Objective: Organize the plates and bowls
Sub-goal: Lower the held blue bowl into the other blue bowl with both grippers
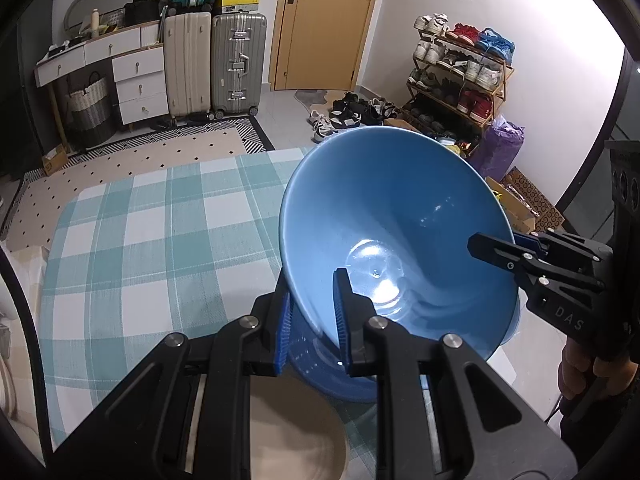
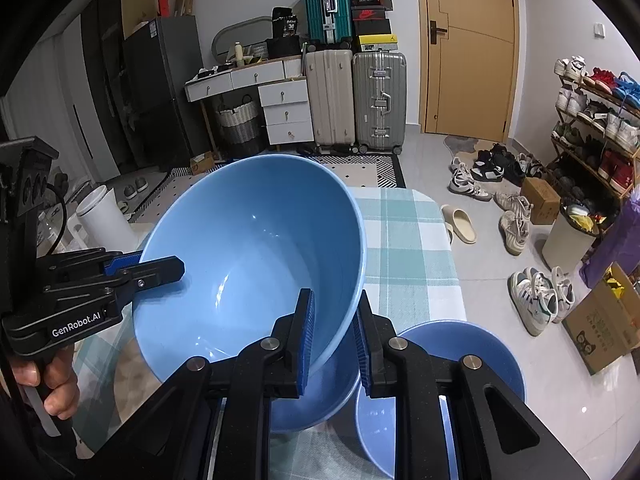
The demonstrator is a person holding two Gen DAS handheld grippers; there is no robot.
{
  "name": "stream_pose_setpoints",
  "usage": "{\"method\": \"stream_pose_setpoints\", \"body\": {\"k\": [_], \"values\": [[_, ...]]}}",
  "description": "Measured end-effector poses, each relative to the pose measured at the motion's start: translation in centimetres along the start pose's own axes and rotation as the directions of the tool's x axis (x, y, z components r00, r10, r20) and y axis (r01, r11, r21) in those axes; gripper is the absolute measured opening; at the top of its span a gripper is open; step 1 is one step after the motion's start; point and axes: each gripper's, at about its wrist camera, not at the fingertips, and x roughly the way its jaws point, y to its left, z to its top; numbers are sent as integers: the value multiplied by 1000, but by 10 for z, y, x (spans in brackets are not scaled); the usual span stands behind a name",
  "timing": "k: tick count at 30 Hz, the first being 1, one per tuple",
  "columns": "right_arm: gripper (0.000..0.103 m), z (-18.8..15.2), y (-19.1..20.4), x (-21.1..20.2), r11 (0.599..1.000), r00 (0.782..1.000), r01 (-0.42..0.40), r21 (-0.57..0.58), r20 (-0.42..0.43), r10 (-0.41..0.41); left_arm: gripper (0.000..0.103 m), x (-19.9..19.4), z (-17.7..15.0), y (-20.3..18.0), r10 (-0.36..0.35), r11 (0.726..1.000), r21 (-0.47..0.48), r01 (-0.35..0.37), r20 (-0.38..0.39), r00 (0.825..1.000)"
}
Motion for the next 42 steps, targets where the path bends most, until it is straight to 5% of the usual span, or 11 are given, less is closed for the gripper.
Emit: {"method": "stream_pose_setpoints", "body": {"k": [42], "values": [[19, -53, 6, 61, 999, 991, 42, -18, -128, -44, 17, 88, -56, 18, 72, 997, 36, -68, -123, 990]]}}
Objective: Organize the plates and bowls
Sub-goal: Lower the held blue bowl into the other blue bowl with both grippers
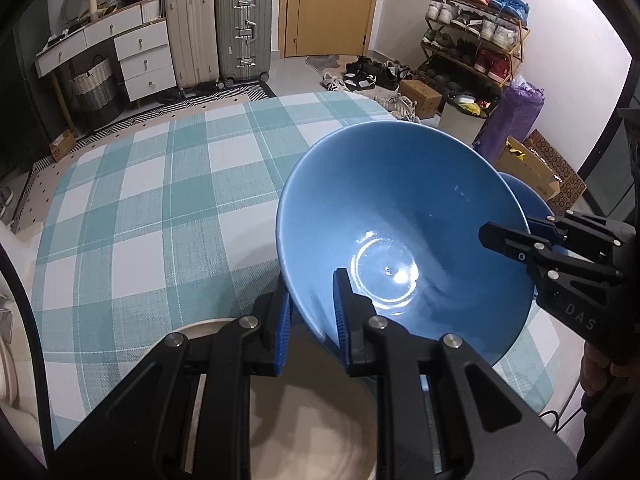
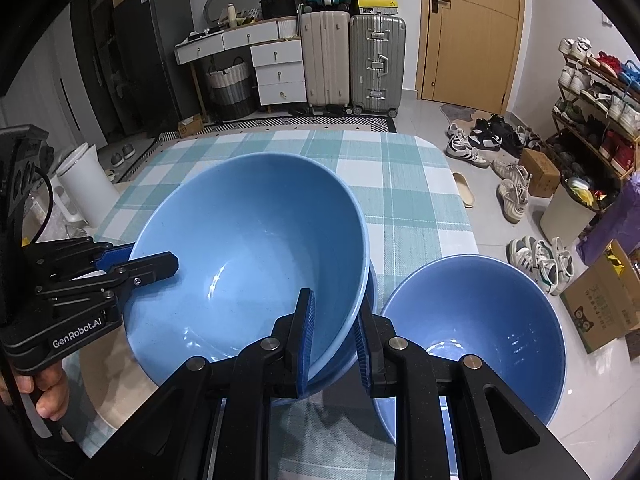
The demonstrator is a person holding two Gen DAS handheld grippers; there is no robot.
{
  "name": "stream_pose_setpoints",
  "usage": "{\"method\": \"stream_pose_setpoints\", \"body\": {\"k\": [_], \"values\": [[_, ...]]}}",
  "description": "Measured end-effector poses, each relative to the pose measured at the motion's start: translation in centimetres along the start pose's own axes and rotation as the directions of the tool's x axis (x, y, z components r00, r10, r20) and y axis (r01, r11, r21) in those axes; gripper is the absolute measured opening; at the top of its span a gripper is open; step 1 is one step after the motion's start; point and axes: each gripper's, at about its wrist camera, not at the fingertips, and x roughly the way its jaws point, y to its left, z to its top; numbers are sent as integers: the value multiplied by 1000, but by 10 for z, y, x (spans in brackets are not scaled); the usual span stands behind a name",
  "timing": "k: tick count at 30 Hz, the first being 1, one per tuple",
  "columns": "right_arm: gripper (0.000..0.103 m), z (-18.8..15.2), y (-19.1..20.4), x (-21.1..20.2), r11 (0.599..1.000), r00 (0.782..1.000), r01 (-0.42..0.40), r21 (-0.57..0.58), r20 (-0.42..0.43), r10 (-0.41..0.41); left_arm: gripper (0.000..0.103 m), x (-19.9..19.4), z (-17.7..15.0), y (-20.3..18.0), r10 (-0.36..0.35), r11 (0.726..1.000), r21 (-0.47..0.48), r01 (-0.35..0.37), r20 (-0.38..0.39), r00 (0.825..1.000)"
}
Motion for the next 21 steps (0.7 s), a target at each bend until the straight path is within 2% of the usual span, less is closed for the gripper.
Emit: {"method": "stream_pose_setpoints", "body": {"k": [21], "values": [[20, -8, -4, 16, 1000, 1000, 3, -6, -26, -3, 16, 25, -4, 0, 44, 998, 36, -43, -20, 999]]}}
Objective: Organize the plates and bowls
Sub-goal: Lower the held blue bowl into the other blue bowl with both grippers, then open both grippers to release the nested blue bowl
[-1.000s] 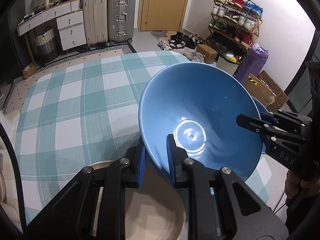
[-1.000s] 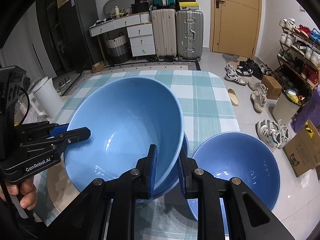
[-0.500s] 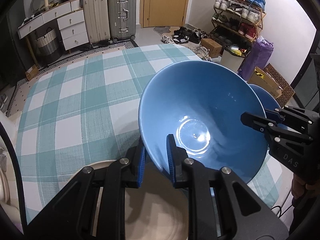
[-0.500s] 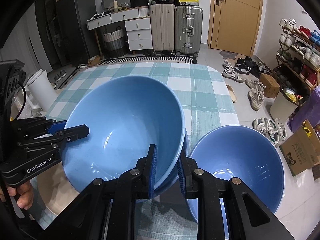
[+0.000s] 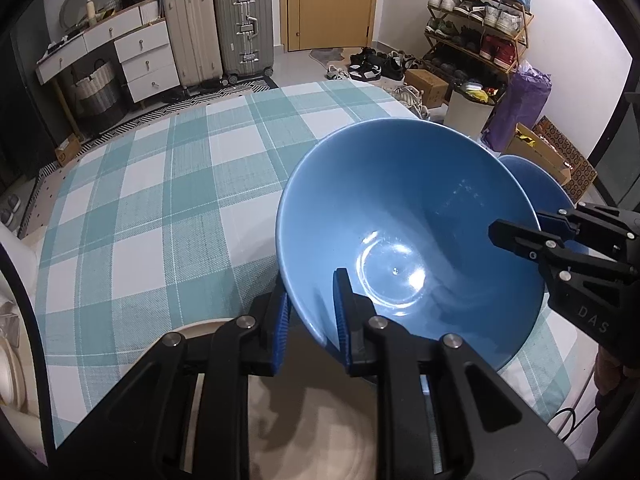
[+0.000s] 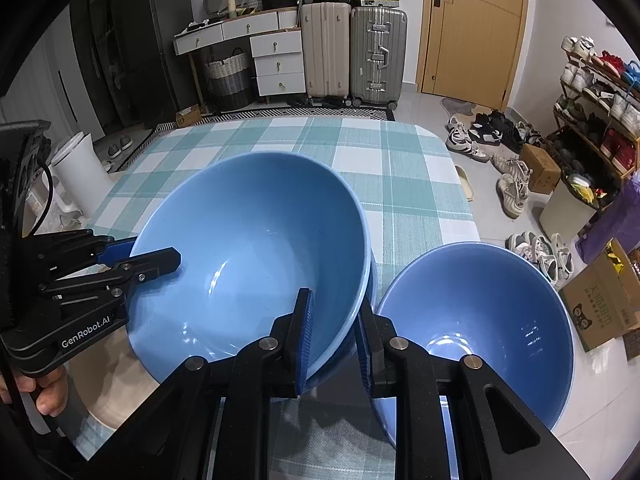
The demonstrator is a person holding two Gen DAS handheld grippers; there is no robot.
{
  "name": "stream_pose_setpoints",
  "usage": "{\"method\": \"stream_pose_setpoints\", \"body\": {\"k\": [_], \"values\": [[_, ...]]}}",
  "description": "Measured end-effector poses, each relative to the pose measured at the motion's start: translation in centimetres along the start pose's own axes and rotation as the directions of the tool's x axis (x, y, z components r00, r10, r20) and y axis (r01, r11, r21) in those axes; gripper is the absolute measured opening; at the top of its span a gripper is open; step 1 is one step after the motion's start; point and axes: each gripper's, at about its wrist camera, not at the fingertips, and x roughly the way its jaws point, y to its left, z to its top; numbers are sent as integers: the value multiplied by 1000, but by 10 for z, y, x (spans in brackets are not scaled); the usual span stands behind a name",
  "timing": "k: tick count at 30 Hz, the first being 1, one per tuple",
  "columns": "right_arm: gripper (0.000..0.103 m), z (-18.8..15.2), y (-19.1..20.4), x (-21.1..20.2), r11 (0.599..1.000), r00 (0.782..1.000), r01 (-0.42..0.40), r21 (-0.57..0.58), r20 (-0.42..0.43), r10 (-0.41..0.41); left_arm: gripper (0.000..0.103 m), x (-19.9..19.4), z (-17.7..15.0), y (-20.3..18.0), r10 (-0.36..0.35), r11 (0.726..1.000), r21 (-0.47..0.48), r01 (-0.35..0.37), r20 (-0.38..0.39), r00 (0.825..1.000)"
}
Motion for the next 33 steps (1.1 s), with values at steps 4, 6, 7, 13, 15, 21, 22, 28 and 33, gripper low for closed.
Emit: {"method": "stream_pose_setpoints", "body": {"k": [4, 6, 7, 13, 15, 21, 22, 28, 33], "values": [[20, 0, 0, 0, 1000, 1000, 1, 0, 1, -1, 17, 3, -1, 0, 9, 1000, 2, -9, -7, 1000], [20, 0, 0, 1, 1000, 1000, 2, 1, -1, -2, 17, 5, -1, 0, 14, 1000, 4, -14, -13, 1000], [20, -1, -1, 2, 1000, 1000, 4, 0, -3, -4, 17, 6, -1, 1, 15, 1000, 4, -15, -15, 1000], [20, -3, -5, 4, 1000, 1000, 13, 4, -14, -13, 17, 9, -2, 1, 14, 1000, 10, -14, -16, 1000], [20, -4, -7, 4, 1000, 1000, 11, 9, -16, -11, 17, 9, -2, 1, 11, 1000, 7, -11, -15, 1000], [20, -5, -7, 1, 1000, 1000, 5, 7, -16, -5, 17, 8, -1, 2, -2, 1000, -11, 2, -27, 1000], [20, -5, -6, 0, 1000, 1000, 7, 6, -14, -7, 17, 8, -1, 4, -4, 1000, -18, 4, -31, 1000], [25, -4, -10, -12, 1000, 1000, -1, 21, 19, 1, 45, -3, -2, 14, -33, 997, -66, 32, -21, 999], [58, -4, -20, -34, 999, 997, -15, 42, 73, 12, 79, -23, -4, 11, -68, 993, -97, 69, 7, 998]]}}
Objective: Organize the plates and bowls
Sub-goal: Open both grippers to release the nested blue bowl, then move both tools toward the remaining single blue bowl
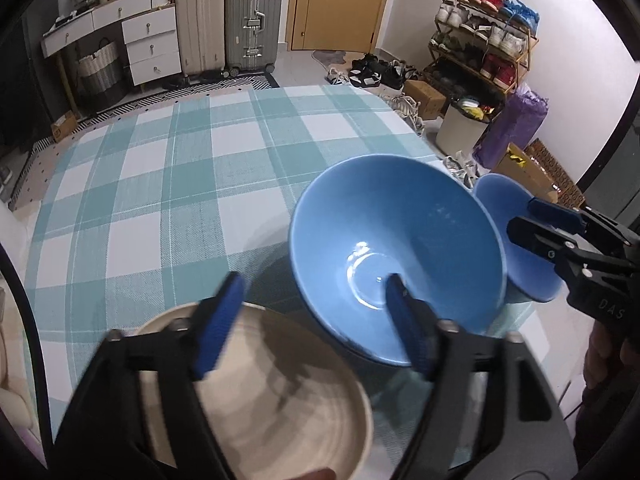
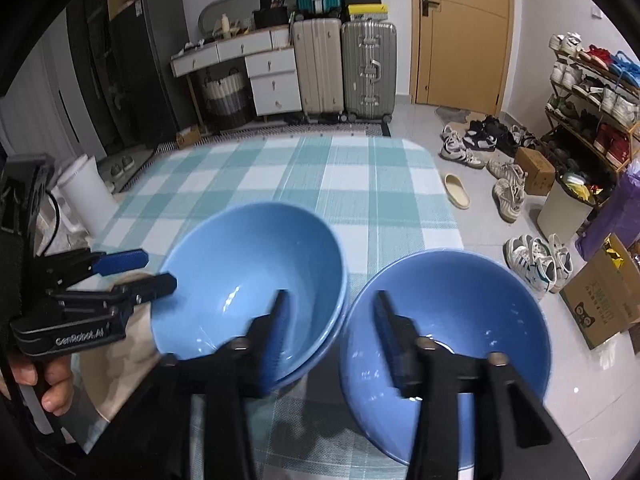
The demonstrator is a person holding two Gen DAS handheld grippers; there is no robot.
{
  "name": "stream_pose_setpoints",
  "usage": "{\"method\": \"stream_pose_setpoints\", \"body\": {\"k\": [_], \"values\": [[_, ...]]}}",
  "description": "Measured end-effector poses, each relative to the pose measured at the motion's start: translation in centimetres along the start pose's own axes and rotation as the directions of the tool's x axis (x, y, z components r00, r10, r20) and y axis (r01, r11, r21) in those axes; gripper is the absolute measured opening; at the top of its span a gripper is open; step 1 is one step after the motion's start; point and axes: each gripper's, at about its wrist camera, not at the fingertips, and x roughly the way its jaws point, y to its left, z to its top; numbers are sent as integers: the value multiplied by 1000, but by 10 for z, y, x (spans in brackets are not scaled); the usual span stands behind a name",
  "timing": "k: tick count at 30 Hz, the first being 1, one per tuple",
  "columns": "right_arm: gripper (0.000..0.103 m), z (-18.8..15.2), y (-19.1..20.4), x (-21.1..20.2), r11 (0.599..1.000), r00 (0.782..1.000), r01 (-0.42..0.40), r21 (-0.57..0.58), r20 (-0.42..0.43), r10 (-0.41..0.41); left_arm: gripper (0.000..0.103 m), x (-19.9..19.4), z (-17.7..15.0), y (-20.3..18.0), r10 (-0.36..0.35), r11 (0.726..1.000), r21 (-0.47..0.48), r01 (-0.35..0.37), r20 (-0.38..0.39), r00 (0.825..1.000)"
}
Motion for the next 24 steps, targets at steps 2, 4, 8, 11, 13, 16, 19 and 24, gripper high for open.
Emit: {"method": "stream_pose_setpoints", "body": {"k": [2, 4, 8, 11, 13, 16, 19, 24], "values": [[76, 1, -7, -11, 1000, 1000, 2, 12, 21, -2, 80, -6, -1, -4, -10, 1000, -5, 10, 9, 1000], [88, 1, -14, -22, 999, 999, 14, 29, 41, -15, 84, -13, -2, -11, -24, 1000, -6, 24, 12, 1000], [99, -1, -33, -42, 995, 996, 47, 85, 70, -53, 102, -25, -7, -29, -49, 999, -20, 50, 38, 998], [100, -6, -46, -55, 990, 993, 72, 120, 81, -82, 102, -32, -13, -46, -70, 997, -4, 71, 47, 996], [101, -11, -53, -64, 986, 990, 94, 137, 91, -107, 102, -35, -17, -59, -89, 996, 4, 89, 48, 995], [101, -20, -66, -75, 979, 986, 113, 169, 104, -132, 102, -37, -23, -82, -130, 991, 20, 129, 37, 991], [101, -29, -81, -82, 972, 985, 117, 202, 100, -140, 102, -36, -29, -101, -151, 988, 26, 151, 14, 988], [101, -46, -107, -89, 960, 983, 138, 243, 81, -162, 102, -34, -35, -128, -165, 985, 49, 165, 0, 986]]}}
